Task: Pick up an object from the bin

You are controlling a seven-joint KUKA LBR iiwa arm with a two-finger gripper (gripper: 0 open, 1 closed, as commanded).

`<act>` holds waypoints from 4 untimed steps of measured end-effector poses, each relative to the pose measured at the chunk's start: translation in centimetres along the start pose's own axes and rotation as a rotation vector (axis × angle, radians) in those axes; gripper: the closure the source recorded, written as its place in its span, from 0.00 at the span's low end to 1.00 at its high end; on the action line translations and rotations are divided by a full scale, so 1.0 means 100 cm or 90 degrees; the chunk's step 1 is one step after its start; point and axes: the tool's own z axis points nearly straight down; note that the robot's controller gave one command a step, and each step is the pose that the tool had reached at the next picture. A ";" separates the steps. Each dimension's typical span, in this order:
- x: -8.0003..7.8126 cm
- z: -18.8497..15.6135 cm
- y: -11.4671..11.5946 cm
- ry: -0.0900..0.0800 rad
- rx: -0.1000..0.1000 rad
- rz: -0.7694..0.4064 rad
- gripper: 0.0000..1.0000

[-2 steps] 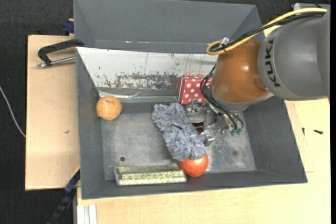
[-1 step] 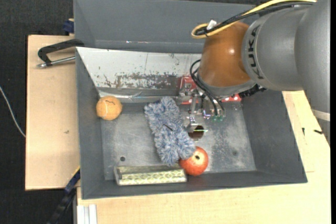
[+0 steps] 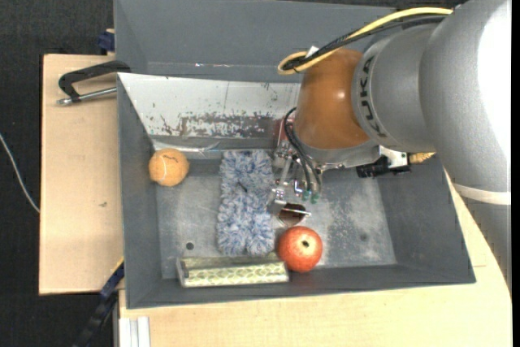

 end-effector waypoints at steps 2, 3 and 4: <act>-0.028 -0.001 -0.010 -0.006 -0.002 -0.038 1.00; -0.028 -0.002 -0.010 -0.006 -0.002 -0.038 1.00; -0.027 -0.006 -0.010 -0.002 -0.001 -0.038 1.00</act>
Offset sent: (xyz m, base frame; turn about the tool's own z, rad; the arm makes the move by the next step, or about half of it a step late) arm 0.0000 0.0000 0.0000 0.0000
